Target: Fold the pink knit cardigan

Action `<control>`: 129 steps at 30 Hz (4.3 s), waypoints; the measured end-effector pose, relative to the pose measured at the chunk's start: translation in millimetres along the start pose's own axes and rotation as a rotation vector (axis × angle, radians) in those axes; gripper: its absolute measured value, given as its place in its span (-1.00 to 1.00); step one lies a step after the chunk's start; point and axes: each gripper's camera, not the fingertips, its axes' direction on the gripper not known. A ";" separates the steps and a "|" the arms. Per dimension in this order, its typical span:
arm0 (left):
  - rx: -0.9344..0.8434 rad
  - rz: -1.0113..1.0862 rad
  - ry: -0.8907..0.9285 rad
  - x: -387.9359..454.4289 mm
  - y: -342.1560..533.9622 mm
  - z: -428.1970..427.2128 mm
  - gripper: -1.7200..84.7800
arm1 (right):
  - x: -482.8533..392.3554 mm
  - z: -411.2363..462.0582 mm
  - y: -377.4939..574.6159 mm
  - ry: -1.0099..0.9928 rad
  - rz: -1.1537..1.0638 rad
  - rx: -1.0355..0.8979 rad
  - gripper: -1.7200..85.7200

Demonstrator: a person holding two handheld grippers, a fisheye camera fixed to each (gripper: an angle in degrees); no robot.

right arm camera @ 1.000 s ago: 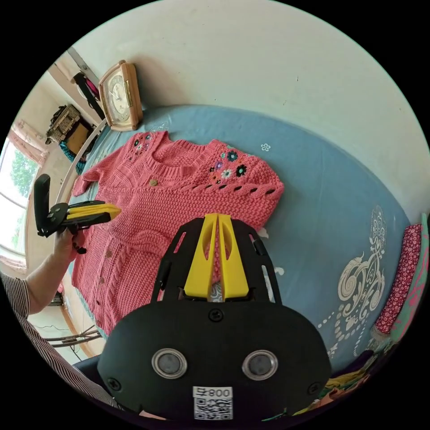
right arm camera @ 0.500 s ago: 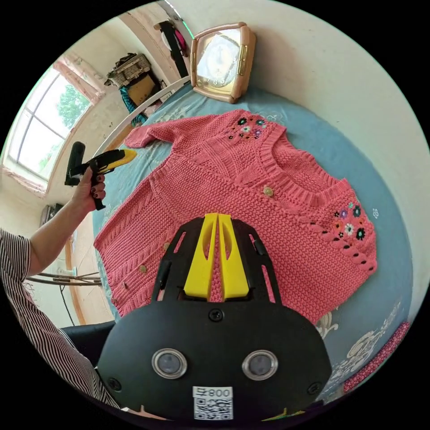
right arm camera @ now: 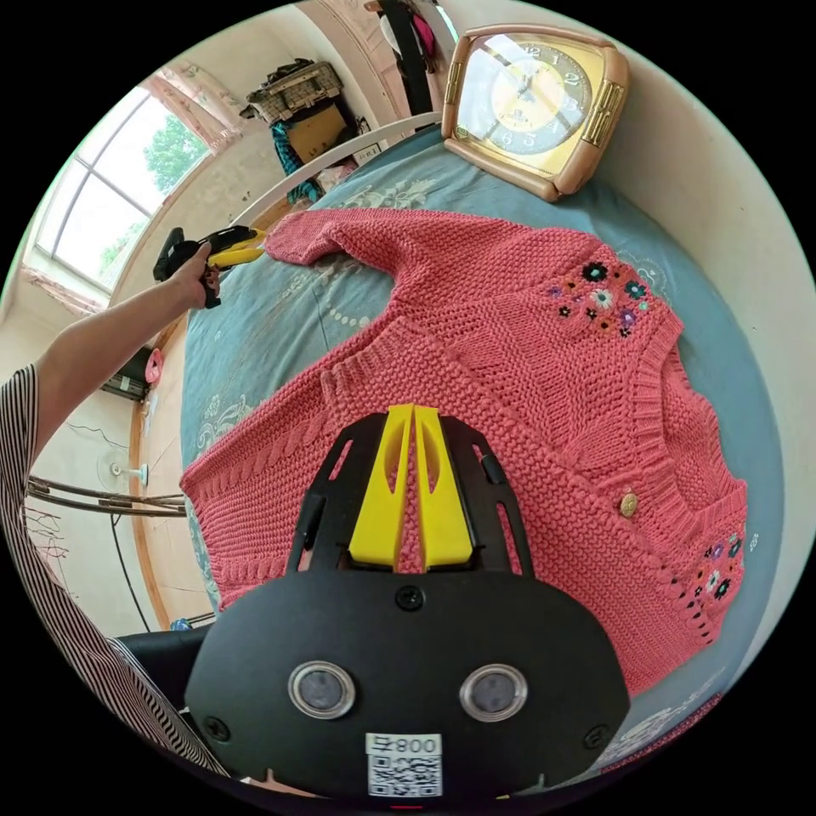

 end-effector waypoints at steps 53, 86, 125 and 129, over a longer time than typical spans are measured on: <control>-0.638 1.427 0.486 484.2 505.8 31.7 -0.90 | 303.9 -123.7 354.2 -0.641 0.613 0.538 -0.67; -0.678 1.565 0.200 537.4 688.7 45.4 -0.80 | 225.4 -116.7 417.1 -0.170 0.565 0.342 -0.84; -0.238 1.052 0.110 384.3 430.9 -14.2 -0.95 | 51.8 -78.6 363.4 0.141 0.415 0.124 -0.96; -0.266 0.974 -0.045 351.2 390.1 11.7 -0.95 | 44.4 -66.8 360.8 0.179 0.394 0.093 -0.96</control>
